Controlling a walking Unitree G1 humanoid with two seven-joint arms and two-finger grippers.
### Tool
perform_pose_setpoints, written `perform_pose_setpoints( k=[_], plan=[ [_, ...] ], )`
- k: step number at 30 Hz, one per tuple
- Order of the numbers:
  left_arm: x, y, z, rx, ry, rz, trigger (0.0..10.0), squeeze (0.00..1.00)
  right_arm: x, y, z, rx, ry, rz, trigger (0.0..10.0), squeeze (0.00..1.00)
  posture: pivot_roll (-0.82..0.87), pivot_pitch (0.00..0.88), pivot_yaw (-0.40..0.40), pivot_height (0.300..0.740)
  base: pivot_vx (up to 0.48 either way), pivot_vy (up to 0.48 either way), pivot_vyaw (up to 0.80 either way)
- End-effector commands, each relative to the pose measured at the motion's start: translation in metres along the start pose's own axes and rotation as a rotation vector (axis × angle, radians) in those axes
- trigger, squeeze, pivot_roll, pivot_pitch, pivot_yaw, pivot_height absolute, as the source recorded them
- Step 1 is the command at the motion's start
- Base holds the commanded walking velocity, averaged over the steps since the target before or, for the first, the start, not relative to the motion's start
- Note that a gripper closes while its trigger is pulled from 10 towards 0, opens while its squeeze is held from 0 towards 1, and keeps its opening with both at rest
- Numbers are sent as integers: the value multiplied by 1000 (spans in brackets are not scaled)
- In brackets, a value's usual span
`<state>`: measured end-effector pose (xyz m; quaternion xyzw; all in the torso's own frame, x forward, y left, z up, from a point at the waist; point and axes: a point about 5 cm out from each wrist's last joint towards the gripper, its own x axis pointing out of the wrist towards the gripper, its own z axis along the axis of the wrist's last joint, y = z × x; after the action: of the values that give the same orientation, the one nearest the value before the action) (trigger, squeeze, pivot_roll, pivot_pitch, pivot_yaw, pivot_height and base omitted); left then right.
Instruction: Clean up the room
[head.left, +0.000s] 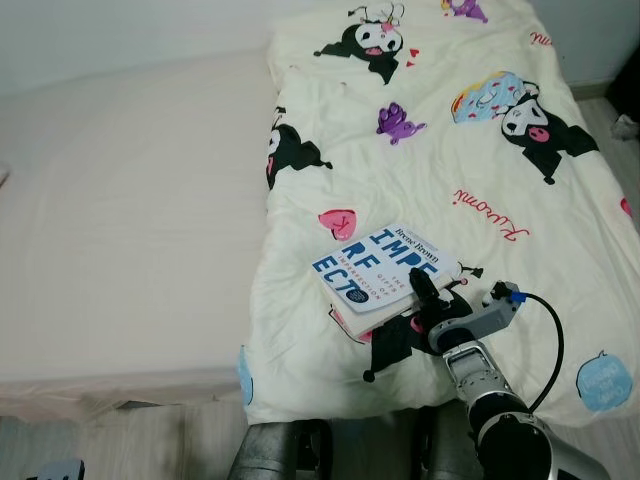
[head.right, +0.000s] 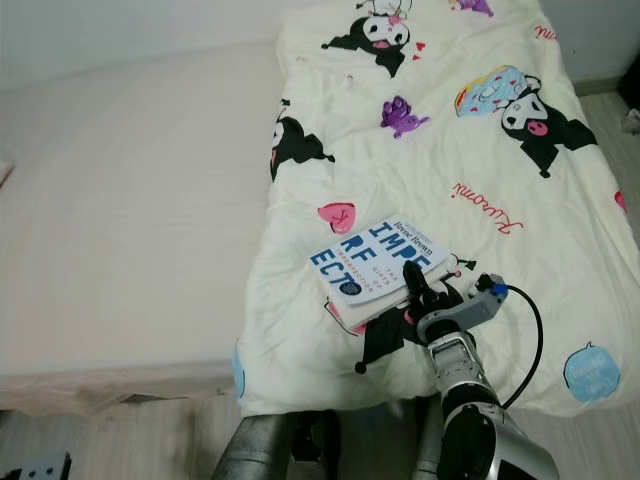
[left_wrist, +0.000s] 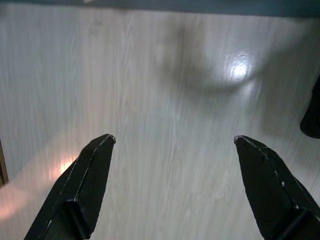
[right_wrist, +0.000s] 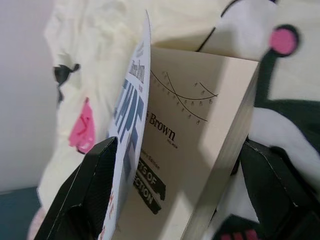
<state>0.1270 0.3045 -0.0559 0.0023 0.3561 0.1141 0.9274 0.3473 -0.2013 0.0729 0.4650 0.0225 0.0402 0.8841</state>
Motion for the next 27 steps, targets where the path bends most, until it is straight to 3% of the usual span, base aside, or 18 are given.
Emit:
perform_pose_setpoints(
  k=[1, 8, 13, 14, 15, 16, 27],
  plan=[
    [-8, 3, -15, 7, 54, -5, 10000, 0, 3, 8, -12, 33, 36, 38, 10000, 0, 279, 509, 197, 616, 0, 0, 0],
    [-8, 3, -13, 12, 45, -12, 10000, 0, 7, 14, -17, 36, 48, 31, 10000, 0, 278, 508, 196, 616, 0, 0, 0],
    [-11, 6, -14, 16, 46, -9, 10000, 0, 10, 25, -26, 75, 69, 108, 10000, 0, 289, 504, 193, 616, 0, 0, 0],
    [-11, 7, -15, 17, 51, -5, 10000, 0, 11, 27, -29, 77, 79, 124, 3020, 0, 286, 501, 191, 616, 0, 0, 0],
    [-11, 7, -15, 17, 51, -5, 10000, 0, 11, 27, -29, 77, 79, 124, 3020, 0, 286, 501, 191, 616, 0, 0, 0],
    [-12, 7, -16, 18, 55, -3, 10000, 0, 11, 29, -31, 78, 84, 132, 0, 0, 284, 501, 190, 616, 0, 0, 0],
    [-7, 0, -13, 10, 56, -8, 10000, 0, 11, 28, -17, 115, 19, 195, 0, 0, 263, 477, 178, 616, 0, 0, 0]
  ],
)
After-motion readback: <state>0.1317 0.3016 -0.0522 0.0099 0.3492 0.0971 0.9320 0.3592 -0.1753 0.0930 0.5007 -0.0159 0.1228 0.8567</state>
